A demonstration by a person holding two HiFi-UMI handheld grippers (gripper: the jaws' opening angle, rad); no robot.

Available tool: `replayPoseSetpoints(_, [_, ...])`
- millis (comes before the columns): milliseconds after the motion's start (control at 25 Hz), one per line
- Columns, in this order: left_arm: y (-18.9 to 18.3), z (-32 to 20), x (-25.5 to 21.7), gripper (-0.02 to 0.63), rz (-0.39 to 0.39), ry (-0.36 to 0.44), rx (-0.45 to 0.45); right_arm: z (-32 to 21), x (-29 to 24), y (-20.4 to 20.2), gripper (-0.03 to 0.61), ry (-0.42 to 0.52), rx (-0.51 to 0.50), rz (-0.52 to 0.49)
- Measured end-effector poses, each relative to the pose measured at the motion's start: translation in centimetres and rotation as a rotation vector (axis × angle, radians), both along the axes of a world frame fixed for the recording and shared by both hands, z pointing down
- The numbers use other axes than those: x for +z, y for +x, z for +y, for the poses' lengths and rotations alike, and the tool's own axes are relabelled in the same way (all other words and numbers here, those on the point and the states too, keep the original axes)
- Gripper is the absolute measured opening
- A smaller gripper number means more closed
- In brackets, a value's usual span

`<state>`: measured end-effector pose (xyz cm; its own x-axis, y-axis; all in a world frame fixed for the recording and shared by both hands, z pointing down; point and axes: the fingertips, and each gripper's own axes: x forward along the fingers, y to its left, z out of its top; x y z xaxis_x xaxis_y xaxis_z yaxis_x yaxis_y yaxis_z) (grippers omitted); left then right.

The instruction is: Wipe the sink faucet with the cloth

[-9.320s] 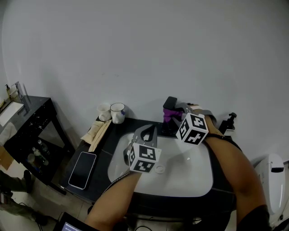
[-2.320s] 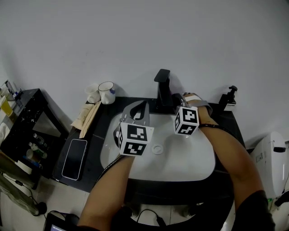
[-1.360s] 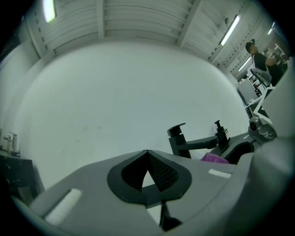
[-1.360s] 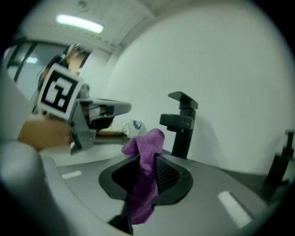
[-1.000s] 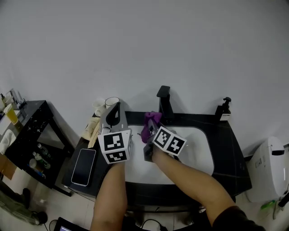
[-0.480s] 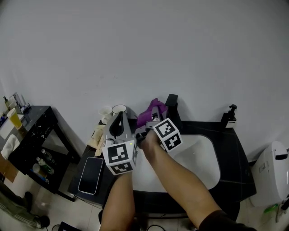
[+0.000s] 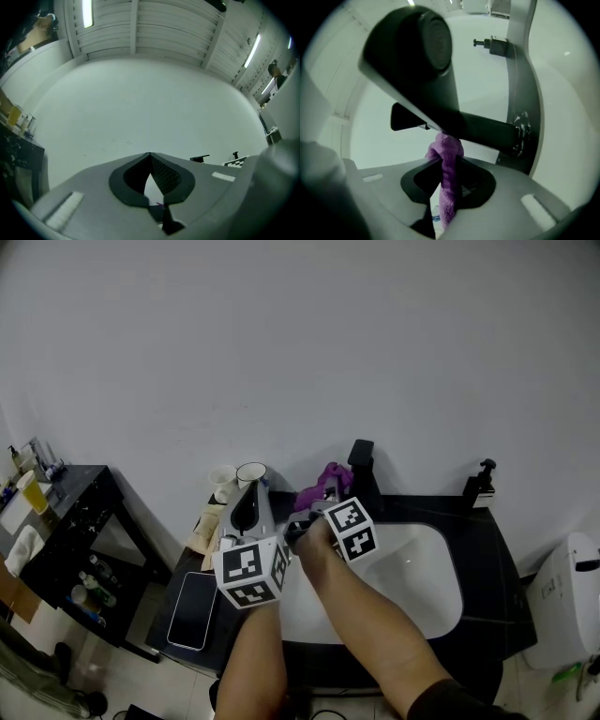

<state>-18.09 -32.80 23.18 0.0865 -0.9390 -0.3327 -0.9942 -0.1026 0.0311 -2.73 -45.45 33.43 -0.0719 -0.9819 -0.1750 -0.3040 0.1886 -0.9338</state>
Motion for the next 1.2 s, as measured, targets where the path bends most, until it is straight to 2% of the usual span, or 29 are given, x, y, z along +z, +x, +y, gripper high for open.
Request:
replayPoseSetpoints(200, [1.5, -0.2, 0.2, 0.017, -0.064, -0.007, 0.017, 0.4, 2.4, 0.3, 0.069, -0.048, 0.004, -0.007])
replayPoseSetpoints(400, [2.8, -0.8, 0.9, 0.017, -0.125, -0.037, 0.039, 1.0, 5.9, 1.2, 0.066, -0.147, 0.007, -0.065])
replayPoseSetpoints(600, [3.6, -1.3, 1.9, 0.017, -0.206, -0.063, 0.027, 2.5, 5.9, 2.0, 0.066, -0.146, -0.015, -0.090])
replayPoseSetpoints(760, [4.1, -1.6, 2.6, 0.017, -0.213, -0.086, 0.044, 4.3, 5.3, 3.2, 0.067, -0.157, -0.062, -0.048])
replayPoseSetpoints(880, [5.3, -2.0, 3.5, 0.017, -0.257, -0.112, 0.053, 5.7, 5.1, 5.3, 0.067, -0.201, -0.096, 0.022])
replayPoseSetpoints(1000, [6.8, -2.3, 4.6, 0.017, -0.261, -0.148, 0.085, 7.3, 3.5, 8.7, 0.067, -0.166, -0.101, 0.152])
replayPoseSetpoints(1200, [7.9, -2.6, 5.7, 0.017, -0.224, -0.192, 0.134, 9.0, -2.3, 14.6, 0.067, 0.000, -0.095, 0.520])
